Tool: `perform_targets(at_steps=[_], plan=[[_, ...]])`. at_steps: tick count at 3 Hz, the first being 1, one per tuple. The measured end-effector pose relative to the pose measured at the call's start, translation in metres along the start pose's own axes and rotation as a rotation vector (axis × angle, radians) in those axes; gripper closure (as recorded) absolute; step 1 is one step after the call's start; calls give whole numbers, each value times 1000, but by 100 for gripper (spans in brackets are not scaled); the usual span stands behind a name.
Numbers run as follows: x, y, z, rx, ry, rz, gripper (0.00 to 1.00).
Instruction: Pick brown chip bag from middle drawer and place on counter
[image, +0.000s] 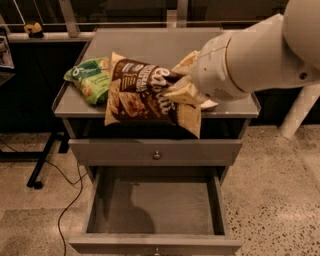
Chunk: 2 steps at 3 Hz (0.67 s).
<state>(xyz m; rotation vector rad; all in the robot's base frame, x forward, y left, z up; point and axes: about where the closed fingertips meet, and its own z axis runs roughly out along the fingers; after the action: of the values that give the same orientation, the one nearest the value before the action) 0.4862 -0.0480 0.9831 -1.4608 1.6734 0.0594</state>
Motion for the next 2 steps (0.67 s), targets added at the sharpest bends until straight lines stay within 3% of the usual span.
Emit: perform_targets(at_steps=[2], plan=[[-17,-53,9,111,-9,38,100]])
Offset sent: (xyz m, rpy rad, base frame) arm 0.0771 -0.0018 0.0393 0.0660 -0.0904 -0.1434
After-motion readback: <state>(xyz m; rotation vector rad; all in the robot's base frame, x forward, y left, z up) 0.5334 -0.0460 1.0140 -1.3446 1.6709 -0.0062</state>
